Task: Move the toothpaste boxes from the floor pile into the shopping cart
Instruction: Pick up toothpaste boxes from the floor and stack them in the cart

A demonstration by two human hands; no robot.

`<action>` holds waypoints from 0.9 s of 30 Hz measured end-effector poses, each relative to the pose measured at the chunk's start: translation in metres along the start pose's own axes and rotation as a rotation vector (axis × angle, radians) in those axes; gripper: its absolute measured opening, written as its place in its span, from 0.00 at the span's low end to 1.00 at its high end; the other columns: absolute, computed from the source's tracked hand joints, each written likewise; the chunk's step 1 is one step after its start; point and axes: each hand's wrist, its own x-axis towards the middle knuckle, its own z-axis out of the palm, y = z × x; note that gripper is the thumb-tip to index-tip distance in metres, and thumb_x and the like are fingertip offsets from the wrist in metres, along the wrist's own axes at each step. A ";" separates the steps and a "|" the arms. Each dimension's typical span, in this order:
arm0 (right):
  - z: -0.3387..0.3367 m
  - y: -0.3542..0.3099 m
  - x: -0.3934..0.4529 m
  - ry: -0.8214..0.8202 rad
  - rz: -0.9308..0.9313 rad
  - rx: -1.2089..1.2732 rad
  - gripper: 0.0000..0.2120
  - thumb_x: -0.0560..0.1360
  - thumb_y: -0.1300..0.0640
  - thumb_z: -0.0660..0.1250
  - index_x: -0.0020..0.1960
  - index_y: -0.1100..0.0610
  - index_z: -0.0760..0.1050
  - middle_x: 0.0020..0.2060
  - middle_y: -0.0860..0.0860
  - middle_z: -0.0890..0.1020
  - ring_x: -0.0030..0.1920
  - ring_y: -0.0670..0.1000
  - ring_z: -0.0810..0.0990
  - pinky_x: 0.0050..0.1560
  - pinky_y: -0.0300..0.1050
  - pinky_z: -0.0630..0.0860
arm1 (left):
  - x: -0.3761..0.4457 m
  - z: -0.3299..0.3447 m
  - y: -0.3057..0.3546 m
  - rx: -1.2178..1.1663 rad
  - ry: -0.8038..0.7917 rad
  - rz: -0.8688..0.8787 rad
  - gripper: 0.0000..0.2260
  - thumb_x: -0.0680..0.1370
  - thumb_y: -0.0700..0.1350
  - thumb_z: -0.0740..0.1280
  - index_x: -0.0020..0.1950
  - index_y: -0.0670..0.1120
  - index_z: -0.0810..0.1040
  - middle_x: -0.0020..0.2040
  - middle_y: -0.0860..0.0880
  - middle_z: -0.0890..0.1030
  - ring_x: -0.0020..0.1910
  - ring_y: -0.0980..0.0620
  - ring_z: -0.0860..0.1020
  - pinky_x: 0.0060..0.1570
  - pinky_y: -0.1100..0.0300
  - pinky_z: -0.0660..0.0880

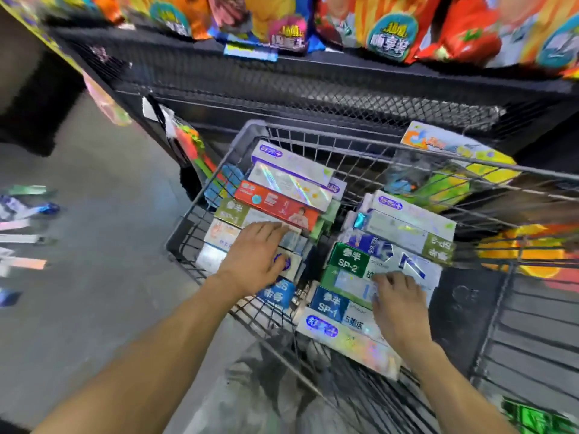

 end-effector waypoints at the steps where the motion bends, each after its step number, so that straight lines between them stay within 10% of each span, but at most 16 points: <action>1: -0.014 -0.010 0.003 -0.018 -0.030 -0.001 0.21 0.61 0.61 0.81 0.52 0.59 0.80 0.45 0.58 0.79 0.44 0.63 0.78 0.42 0.55 0.77 | -0.007 -0.010 -0.001 0.000 0.017 -0.021 0.28 0.79 0.57 0.55 0.72 0.40 0.72 0.66 0.41 0.77 0.64 0.40 0.74 0.68 0.48 0.68; 10: -0.150 -0.176 0.067 0.116 -0.462 0.116 0.24 0.72 0.43 0.60 0.58 0.59 0.77 0.52 0.59 0.80 0.50 0.63 0.79 0.52 0.57 0.78 | -0.126 -0.130 -0.077 0.024 0.279 -0.405 0.29 0.78 0.60 0.54 0.71 0.44 0.74 0.66 0.43 0.78 0.64 0.40 0.76 0.67 0.46 0.71; 27: -0.218 -0.695 0.072 0.095 -1.165 0.005 0.31 0.74 0.36 0.56 0.63 0.58 0.78 0.60 0.59 0.80 0.60 0.62 0.79 0.60 0.56 0.77 | -0.518 -0.190 -0.338 0.057 0.443 -1.212 0.34 0.79 0.65 0.48 0.75 0.46 0.71 0.70 0.46 0.75 0.68 0.44 0.73 0.70 0.47 0.69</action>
